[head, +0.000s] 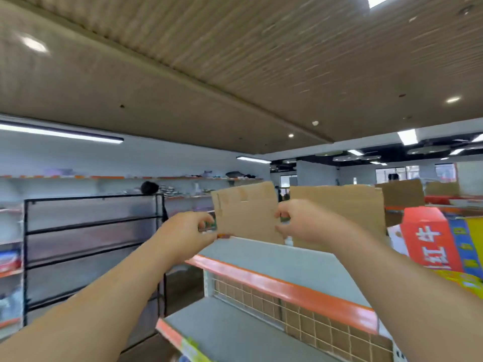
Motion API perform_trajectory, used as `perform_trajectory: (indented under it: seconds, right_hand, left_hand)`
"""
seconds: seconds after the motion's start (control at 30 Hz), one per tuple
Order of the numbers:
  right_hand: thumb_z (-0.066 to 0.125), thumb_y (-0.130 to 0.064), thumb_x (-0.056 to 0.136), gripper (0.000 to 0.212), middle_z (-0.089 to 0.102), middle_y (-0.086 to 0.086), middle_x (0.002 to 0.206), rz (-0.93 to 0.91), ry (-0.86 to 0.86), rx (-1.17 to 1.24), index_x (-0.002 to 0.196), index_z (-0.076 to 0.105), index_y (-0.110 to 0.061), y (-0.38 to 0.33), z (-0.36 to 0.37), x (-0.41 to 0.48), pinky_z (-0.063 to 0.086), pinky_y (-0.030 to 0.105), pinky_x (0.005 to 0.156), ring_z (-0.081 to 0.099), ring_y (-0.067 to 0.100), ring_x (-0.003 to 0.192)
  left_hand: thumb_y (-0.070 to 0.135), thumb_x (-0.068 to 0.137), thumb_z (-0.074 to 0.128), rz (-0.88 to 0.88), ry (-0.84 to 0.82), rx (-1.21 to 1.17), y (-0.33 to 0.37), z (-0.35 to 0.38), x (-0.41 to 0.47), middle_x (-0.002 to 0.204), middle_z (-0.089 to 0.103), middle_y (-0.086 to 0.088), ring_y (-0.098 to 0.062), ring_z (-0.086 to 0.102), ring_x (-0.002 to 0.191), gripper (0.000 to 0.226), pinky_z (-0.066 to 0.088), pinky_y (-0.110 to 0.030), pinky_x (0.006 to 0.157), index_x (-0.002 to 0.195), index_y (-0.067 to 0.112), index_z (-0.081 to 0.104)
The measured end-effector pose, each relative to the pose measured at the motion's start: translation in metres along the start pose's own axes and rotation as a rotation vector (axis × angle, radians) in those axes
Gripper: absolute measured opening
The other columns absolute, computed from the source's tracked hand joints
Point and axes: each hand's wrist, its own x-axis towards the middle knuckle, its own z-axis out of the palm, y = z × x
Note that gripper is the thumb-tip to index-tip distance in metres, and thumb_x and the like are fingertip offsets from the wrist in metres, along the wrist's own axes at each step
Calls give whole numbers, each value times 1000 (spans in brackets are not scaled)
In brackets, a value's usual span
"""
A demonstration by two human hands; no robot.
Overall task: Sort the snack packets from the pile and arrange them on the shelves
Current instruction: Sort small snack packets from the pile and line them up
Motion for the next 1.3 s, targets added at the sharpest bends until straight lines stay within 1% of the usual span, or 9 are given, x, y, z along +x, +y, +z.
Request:
perform_trajectory:
  seconds: [0.1, 0.2, 0.33, 0.43, 0.53, 0.67, 1.1, 1.17, 1.3]
  right_hand:
    - [62, -39, 91, 33, 64, -1, 118, -78, -50, 60, 121, 64, -24, -30, 32, 41, 55, 35, 82, 63, 21, 99]
    - [60, -37, 95, 29, 66, 5, 116, -147, -102, 98, 117, 66, -19, -51, 65, 78, 53, 37, 84, 62, 25, 100]
    - [60, -39, 97, 29, 61, -2, 116, -237, -146, 94, 121, 63, -23, -63, 103, 127, 41, 23, 63, 55, 17, 95]
    - [60, -38, 98, 27, 61, -4, 115, -244, -170, 117, 121, 63, -24, -59, 127, 166, 38, 21, 62, 54, 15, 93]
    - [59, -35, 98, 26, 65, -2, 115, -228, -218, 107, 119, 67, -21, -50, 141, 206, 46, 24, 68, 58, 17, 96]
    - [60, -31, 94, 25, 68, 8, 116, -183, -244, 102, 109, 73, -16, -40, 156, 259, 52, 37, 86, 63, 25, 105]
    - [63, -35, 92, 38, 63, 19, 125, -122, -332, 12, 115, 67, -5, -45, 233, 375, 49, 48, 97, 58, 38, 115]
    - [64, -37, 92, 37, 64, 17, 124, -98, -349, 10, 115, 67, -8, -43, 241, 386, 50, 45, 97, 60, 36, 113]
    - [66, -44, 91, 27, 67, -3, 113, -16, -383, -40, 110, 69, -25, -42, 267, 423, 52, 35, 93, 61, 19, 103]
  left_hand:
    - [49, 91, 64, -94, 1, 39, -41, -4, 0, 124, 64, 10, -14, 60, 104, 38, 48, -30, 86, 128, 39, 63]
    - [46, 91, 63, -152, -3, 79, -75, -2, 12, 122, 65, 11, -11, 56, 98, 35, 41, -27, 79, 126, 40, 63]
    - [45, 93, 62, -173, -31, 95, -109, 17, 42, 126, 64, 11, -10, 54, 98, 35, 39, -26, 80, 128, 39, 62]
    - [44, 94, 61, -163, -58, 95, -128, 39, 75, 132, 63, 10, -11, 56, 102, 39, 41, -26, 83, 133, 37, 60]
    - [45, 95, 60, -138, -97, 148, -144, 58, 111, 136, 61, 8, -14, 58, 113, 42, 44, -27, 89, 136, 34, 60]
    - [44, 94, 61, -110, -107, 137, -165, 78, 153, 133, 63, 7, -15, 60, 113, 40, 48, -30, 93, 133, 35, 63]
    - [42, 95, 62, -74, -190, 69, -265, 141, 255, 124, 63, 12, -11, 59, 106, 35, 49, -29, 96, 128, 33, 66]
    - [43, 93, 63, -69, -215, 43, -274, 154, 270, 122, 64, 13, -11, 61, 104, 36, 50, -31, 97, 127, 34, 66]
    - [42, 94, 63, -15, -252, -28, -308, 185, 313, 123, 63, 12, -10, 61, 104, 36, 50, -29, 97, 128, 33, 65]
